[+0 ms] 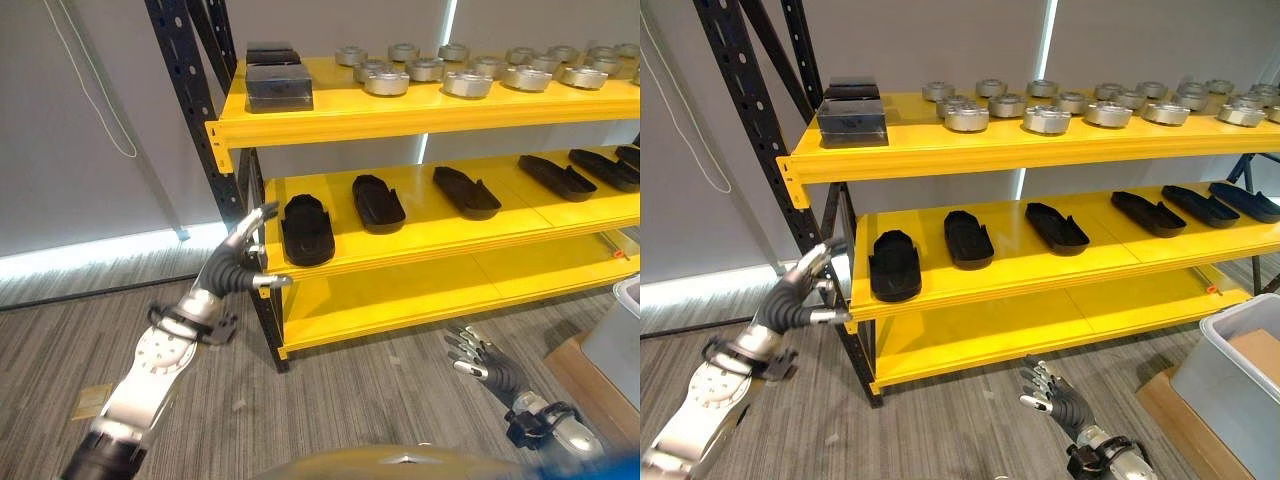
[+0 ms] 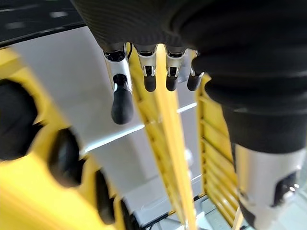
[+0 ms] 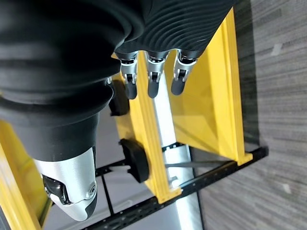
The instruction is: Move parts from the plastic box to the shelf.
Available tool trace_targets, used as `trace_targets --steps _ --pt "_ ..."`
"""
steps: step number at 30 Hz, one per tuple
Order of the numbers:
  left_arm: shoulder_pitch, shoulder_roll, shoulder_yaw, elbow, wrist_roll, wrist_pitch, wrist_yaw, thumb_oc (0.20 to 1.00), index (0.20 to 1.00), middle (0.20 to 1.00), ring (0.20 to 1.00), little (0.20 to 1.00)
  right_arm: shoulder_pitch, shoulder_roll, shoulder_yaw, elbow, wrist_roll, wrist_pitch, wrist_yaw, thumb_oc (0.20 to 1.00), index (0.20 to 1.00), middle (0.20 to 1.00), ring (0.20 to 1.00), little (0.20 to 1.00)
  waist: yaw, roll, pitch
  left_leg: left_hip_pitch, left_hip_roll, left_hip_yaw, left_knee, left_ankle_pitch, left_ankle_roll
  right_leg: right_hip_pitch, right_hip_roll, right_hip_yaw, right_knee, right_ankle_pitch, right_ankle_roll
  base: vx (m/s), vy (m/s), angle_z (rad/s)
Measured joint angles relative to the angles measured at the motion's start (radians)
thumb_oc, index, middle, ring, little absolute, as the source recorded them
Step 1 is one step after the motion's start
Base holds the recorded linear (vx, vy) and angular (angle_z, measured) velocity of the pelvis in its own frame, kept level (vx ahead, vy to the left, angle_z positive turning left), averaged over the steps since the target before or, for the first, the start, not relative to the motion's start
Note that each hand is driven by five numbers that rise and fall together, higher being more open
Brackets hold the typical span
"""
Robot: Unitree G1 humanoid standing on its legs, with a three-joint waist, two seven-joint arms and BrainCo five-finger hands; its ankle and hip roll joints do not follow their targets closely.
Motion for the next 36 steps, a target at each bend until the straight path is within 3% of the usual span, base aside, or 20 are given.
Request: trace_targets --steps 8,11,14,16,18,19,20,21,22,23,24,25,26,27,28,31,33,34,35,36 --pt "0.195 -0.116 -0.002 -0.026 -0.161 0.023 -0.068 1.0 1.0 1.0 1.0 1.0 0.01 -0.003 -0.017 -0.004 0.001 -0.002 -0.003 1.0 1.0 1.0 1.0 1.0 0.019 0.014 0.017 0.005 0.017 -0.031 0.006 0.007 0.01 0.015 0.0 -0.027 0.065 -0.034 -0.014 -0.02 -0.073 0.13" --pt "0.186 -0.117 -0.036 0.028 -0.169 0.046 -0.086 1.0 1.0 1.0 1.0 1.0 0.002 -0.002 -0.018 -0.003 0.002 -0.005 -0.01 1.0 1.0 1.0 1.0 1.0 0.02 0.012 0.031 -0.002 0.031 -0.052 -0.003 0.006 0.01 0.003 0.008 -0.046 0.093 -0.053 -0.021 -0.02 -0.088 0.25" --pt "0.169 -0.104 -0.034 0.029 -0.169 0.055 -0.089 1.0 1.0 1.0 1.0 1.0 -0.02 -0.002 -0.019 -0.003 0.005 -0.01 -0.011 1.0 1.0 1.0 1.0 1.0 0.02 0.034 0.045 -0.01 0.058 -0.06 -0.008 0.001 0.018 -0.013 0.028 -0.051 0.134 -0.071 -0.017 -0.02 -0.098 0.1" --pt "0.138 -0.096 -0.032 0.029 -0.169 0.055 -0.092 1.0 1.0 1.0 1.0 1.0 -0.031 0.0 -0.017 -0.003 0.013 -0.011 -0.01 1.0 1.0 1.0 1.0 1.0 0.006 0.018 0.055 -0.018 0.059 -0.059 -0.008 -0.017 0.019 -0.043 0.029 -0.041 0.164 -0.09 -0.032 -0.02 -0.127 0.13" --pt "0.13 -0.1 -0.032 0.029 -0.168 0.055 -0.101 1.0 1.0 1.0 1.0 1.0 -0.038 -0.012 -0.024 -0.007 0.014 -0.014 -0.01 1.0 1.0 1.0 1.0 1.0 0.0 0.031 0.068 -0.06 0.072 -0.054 0.063 -0.044 0.056 -0.061 0.042 -0.037 0.161 -0.089 -0.029 -0.02 -0.172 -0.26" --pt "0.137 -0.125 -0.032 0.029 -0.169 0.056 -0.101 1.0 1.0 1.0 1.0 1.0 -0.049 -0.03 -0.032 -0.011 0.014 -0.019 -0.009 1.0 1.0 1.0 1.0 1.0 0.019 0.083 0.077 -0.08 0.113 -0.055 0.079 -0.044 0.058 -0.096 0.072 -0.018 0.295 -0.142 -0.047 -0.05 -0.206 -0.08" --pt "0.153 -0.098 -0.028 -0.006 -0.169 0.055 -0.1 1.0 1.0 1.0 1.0 1.0 0.01 -0.043 -0.037 -0.036 0.013 -0.019 -0.005 1.0 1.0 1.0 1.0 1.0 0.017 0.027 0.081 -0.088 0.091 -0.069 0.074 -0.045 0.058 -0.105 0.071 -0.012 0.553 -0.312 -0.124 -0.1 -0.239 0.32" --pt "0.153 -0.092 -0.07 -0.008 -0.167 0.074 -0.107 1.0 1.0 1.0 1.0 1.0 0.023 -0.047 -0.068 -0.016 0.013 -0.02 -0.014 1.0 1.0 1.0 1.0 1.0 0.028 0.002 0.094 -0.125 0.077 -0.11 0.117 -0.021 0.031 -0.05 0.085 -0.027 0.439 -0.365 -0.164 -0.08 -0.183 0.65" --pt "0.153 -0.09 -0.072 -0.009 -0.168 0.074 -0.107 1.0 1.0 1.0 1.0 1.0 0.021 -0.07 -0.093 -0.024 0.013 -0.03 -0.018 1.0 1.0 1.0 1.0 1.0 0.027 0.029 0.115 -0.164 0.064 -0.075 0.2 0.167 0.073 -0.045 0.102 -0.046 0.419 -0.349 -0.196 -0.05 -0.134 0.79" --pt "0.132 -0.091 -0.071 0.005 -0.168 0.074 -0.105 1.0 1.0 1.0 1.0 1.0 0.027 -0.068 -0.092 -0.024 0.012 -0.032 -0.023 1.0 1.0 1.0 1.0 1.0 0.007 0.025 0.124 -0.198 0.054 -0.047 0.221 0.199 0.062 -0.046 0.095 -0.06 0.413 -0.346 -0.192 0.03 -0.047 0.58" --pt "0.127 -0.096 -0.071 0.008 -0.168 0.074 -0.103 1.0 1.0 1.0 1.0 1.0 0.026 -0.063 -0.09 -0.024 0.012 -0.032 -0.025 1.0 1.0 1.0 1.0 1.0 0.015 0.025 0.131 -0.213 0.037 -0.041 0.24 0.168 0.05 -0.047 0.09 -0.06 0.412 -0.345 -0.195 0.04 -0.01 0.66" --pt "0.115 -0.109 -0.07 0.021 -0.166 0.069 -0.101 1.0 1.0 1.0 1.0 1.0 0.008 -0.052 -0.086 -0.025 0.01 -0.034 -0.035 1.0 1.0 1.0 1.0 1.0 0.021 0.01 0.138 -0.26 -0.09 -0.125 0.243 0.04 0.003 -0.079 0.067 -0.031 0.398 -0.299 -0.204 0.1 -0.034 0.28" --pt "0.109 -0.128 -0.067 0.031 -0.166 0.068 -0.099 1.0 1.0 1.0 1.0 1.0 -0.014 -0.05 -0.089 -0.025 0.009 -0.035 -0.04 1.0 1.0 1.0 1.0 1.0 0.027 0.014 0.153 -0.3 -0.159 -0.165 0.203 0.011 0.01 -0.106 0.062 -0.025 0.364 -0.269 -0.206 0.11 -0.016 0.07" --pt "0.112 -0.142 -0.059 0.038 -0.166 0.069 -0.098 1.0 1.0 1.0 1.0 1.0 -0.037 -0.048 -0.089 -0.021 0.006 -0.035 -0.042 1.0 1.0 1.0 1.0 1.0 0.045 0.038 0.187 -0.3 -0.191 -0.173 0.138 0.004 0.019 -0.097 0.081 -0.026 0.315 -0.262 -0.208 0.2 0.021 -0.23" --pt "0.114 -0.145 -0.052 0.048 -0.165 0.068 -0.094 1.0 1.0 1.0 1.0 1.0 -0.071 -0.027 -0.085 0.003 0.001 -0.046 -0.044 1.0 1.0 1.0 1.0 1.0 0.057 0.046 0.197 -0.314 -0.194 -0.166 0.126 0.001 0.017 -0.097 0.102 -0.025 0.286 -0.25 -0.228 0.14 0.044 -0.3" --pt "0.102 -0.147 0.007 0.08 -0.163 0.068 -0.072 1.0 1.0 1.0 1.0 1.0 -0.133 0.006 -0.071 0.017 0.0 -0.048 -0.052 1.0 1.0 1.0 1.0 1.0 0.088 0.021 0.244 -0.297 -0.185 -0.214 0.126 -0.001 0.012 -0.108 0.13 0.024 0.259 -0.19 -0.21 0.12 0.098 -0.49" --pt "0.101 -0.154 0.017 0.092 -0.163 0.068 -0.055 1.0 1.0 1.0 1.0 1.0 -0.155 0.034 -0.081 0.015 0.001 -0.062 -0.055 1.0 1.0 1.0 1.0 1.0 0.096 0.007 0.253 -0.292 -0.195 -0.214 0.372 -0.06 0.045 -0.118 0.133 0.084 0.213 -0.183 -0.198 0.16 0.136 -1.15" --pt "0.103 -0.172 0.015 0.101 -0.161 0.068 -0.056 1.0 1.0 1.0 1.0 1.0 -0.149 0.03 -0.081 0.011 0.002 -0.069 -0.054 1.0 1.0 1.0 1.0 1.0 0.092 0.04 0.242 -0.266 -0.189 -0.215 0.413 -0.1 0.075 -0.102 0.154 0.098 0.172 -0.172 -0.153 0.18 0.156 -1.01" --pt "0.112 -0.198 0.018 0.092 -0.157 0.067 -0.056 1.0 1.0 1.0 1.0 1.0 -0.141 -0.006 -0.084 -0.009 0.002 -0.077 -0.054 1.0 1.0 1.0 1.0 1.0 0.089 0.111 0.235 -0.218 -0.129 -0.228 0.345 -0.15 0.1 -0.129 0.192 0.066 0.283 -0.197 -0.14 0.2 0.182 -0.7" --pt "0.093 -0.186 0.053 0.078 -0.157 0.064 -0.055 1.0 1.0 1.0 1.0 1.0 -0.102 0.032 -0.074 0.01 0.001 -0.06 -0.054 1.0 1.0 1.0 1.0 1.0 0.081 0.05 0.244 -0.207 -0.159 -0.161 0.298 -0.137 0.098 -0.102 0.123 0.047 0.503 -0.313 -0.105 0.22 0.244 -0.35"
